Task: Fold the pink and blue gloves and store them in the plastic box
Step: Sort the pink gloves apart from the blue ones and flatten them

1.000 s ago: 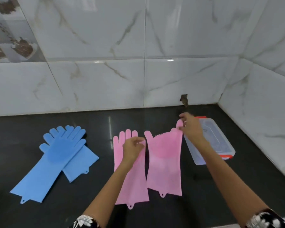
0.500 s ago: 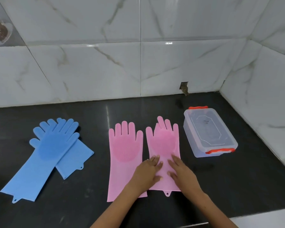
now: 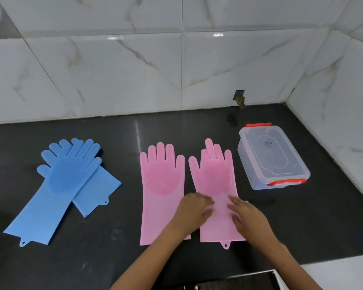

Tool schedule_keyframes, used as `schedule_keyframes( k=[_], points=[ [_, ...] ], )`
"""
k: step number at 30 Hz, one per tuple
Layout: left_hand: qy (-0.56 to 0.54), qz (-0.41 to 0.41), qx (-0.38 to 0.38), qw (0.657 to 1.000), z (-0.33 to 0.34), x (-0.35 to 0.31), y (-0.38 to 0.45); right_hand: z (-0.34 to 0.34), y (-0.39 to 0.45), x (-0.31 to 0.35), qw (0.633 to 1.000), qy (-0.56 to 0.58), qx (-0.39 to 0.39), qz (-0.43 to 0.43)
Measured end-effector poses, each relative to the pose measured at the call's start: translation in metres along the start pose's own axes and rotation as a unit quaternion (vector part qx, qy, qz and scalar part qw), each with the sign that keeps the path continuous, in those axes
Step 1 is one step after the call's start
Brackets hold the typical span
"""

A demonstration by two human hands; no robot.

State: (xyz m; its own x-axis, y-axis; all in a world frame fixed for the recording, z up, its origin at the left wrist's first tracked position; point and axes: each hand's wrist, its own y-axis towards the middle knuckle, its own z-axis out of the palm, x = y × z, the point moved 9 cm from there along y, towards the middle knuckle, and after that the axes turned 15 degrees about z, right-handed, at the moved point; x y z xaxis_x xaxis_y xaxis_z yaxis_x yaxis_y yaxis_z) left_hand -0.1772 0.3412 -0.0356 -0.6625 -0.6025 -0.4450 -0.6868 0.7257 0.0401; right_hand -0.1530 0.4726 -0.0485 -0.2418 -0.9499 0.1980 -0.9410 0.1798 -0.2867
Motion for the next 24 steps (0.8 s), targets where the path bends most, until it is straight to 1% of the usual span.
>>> schedule_keyframes(
  k=[2, 3, 5, 6, 7, 9, 11, 14, 17, 19, 20, 22, 24],
  points=[
    [0.004, -0.004, -0.062, 0.998, -0.02, 0.015, 0.01, -0.011, 0.009, 0.01, 0.999, 0.029, -0.028, 0.02],
    [0.013, -0.02, -0.099, 0.995, -0.032, 0.025, 0.017, -0.015, 0.015, 0.018, 0.998, 0.047, -0.042, 0.016],
    [0.038, -0.067, -0.167, 0.983, -0.056, 0.044, 0.032, -0.02, 0.027, 0.038, 0.997, 0.053, -0.062, -0.014],
    [0.05, -0.088, -0.186, 0.977, -0.065, 0.053, 0.041, -0.02, 0.033, 0.046, 0.997, 0.044, -0.064, -0.026],
    [0.061, -0.109, -0.189, 0.974, -0.071, 0.061, 0.05, -0.019, 0.039, 0.052, 0.997, 0.032, -0.061, -0.031],
    [0.085, -0.148, -0.164, 0.972, -0.073, 0.076, 0.067, -0.011, 0.048, 0.056, 0.999, 0.003, -0.044, -0.033],
    [0.094, -0.169, -0.159, 0.968, -0.074, 0.084, 0.079, -0.001, 0.05, 0.055, 0.999, -0.015, -0.028, -0.036],
    [0.035, -0.188, -0.179, 0.965, -0.069, 0.091, 0.089, 0.007, 0.047, 0.051, 0.999, -0.008, -0.03, -0.033],
    [-0.106, -0.202, -0.236, 0.944, -0.066, 0.097, 0.091, 0.008, 0.048, 0.048, 0.999, -0.003, -0.034, -0.037],
    [-0.198, -0.166, -0.299, 0.919, -0.073, 0.092, 0.09, 0.007, 0.05, 0.047, 0.999, 0.001, -0.037, -0.04],
    [-0.218, -0.141, -0.327, 0.909, -0.077, 0.089, 0.087, 0.007, 0.049, 0.047, 0.998, 0.001, -0.038, -0.042],
    [-0.201, -0.109, -0.364, 0.903, -0.082, 0.085, 0.077, 0.008, 0.049, 0.047, 0.998, -0.002, -0.043, -0.046],
    [-0.152, -0.132, -0.351, 0.914, -0.079, 0.089, 0.068, 0.008, 0.049, 0.047, 0.998, 0.001, -0.05, -0.049]
  ],
)
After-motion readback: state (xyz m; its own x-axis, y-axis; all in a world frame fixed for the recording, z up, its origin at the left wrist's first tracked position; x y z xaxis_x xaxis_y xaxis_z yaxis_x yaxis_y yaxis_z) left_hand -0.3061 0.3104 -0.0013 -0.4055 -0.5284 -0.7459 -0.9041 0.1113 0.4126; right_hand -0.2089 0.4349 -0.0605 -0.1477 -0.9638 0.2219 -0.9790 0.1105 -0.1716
